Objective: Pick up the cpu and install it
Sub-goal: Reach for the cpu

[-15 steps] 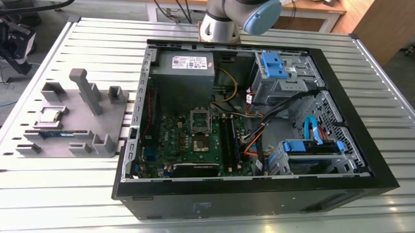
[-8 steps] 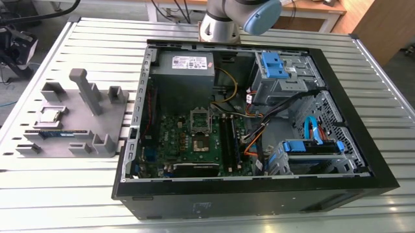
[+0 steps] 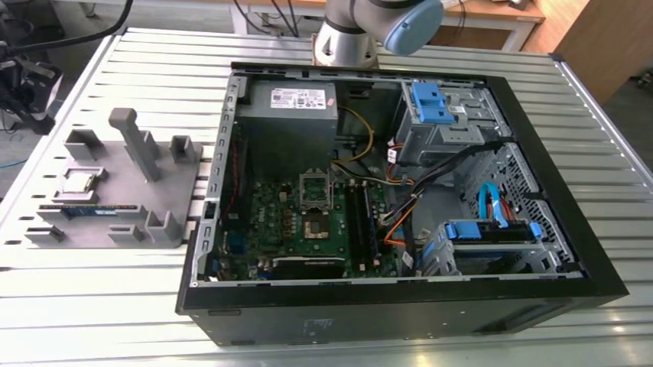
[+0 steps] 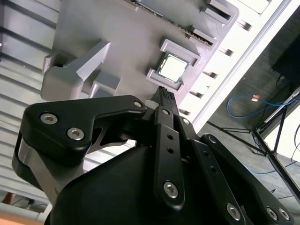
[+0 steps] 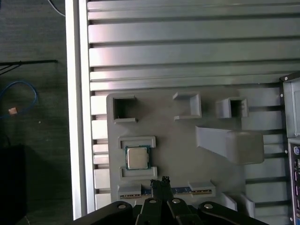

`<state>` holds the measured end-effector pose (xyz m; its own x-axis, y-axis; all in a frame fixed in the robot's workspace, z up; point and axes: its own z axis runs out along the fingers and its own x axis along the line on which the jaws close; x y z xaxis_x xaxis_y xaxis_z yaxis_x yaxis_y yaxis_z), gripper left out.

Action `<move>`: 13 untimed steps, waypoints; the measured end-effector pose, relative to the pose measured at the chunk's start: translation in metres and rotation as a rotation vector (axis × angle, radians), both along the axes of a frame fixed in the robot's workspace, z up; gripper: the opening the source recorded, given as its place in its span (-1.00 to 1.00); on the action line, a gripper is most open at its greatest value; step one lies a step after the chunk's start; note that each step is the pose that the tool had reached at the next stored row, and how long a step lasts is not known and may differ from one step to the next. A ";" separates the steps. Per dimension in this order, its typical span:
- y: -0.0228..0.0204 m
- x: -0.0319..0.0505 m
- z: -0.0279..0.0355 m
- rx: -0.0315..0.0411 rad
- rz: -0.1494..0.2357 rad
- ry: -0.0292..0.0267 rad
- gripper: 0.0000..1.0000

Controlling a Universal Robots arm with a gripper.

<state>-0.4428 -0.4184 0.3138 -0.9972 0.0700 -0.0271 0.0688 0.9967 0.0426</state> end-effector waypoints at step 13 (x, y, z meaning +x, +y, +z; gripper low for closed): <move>-0.0023 -0.0024 -0.0208 0.0000 0.000 -0.0001 -0.79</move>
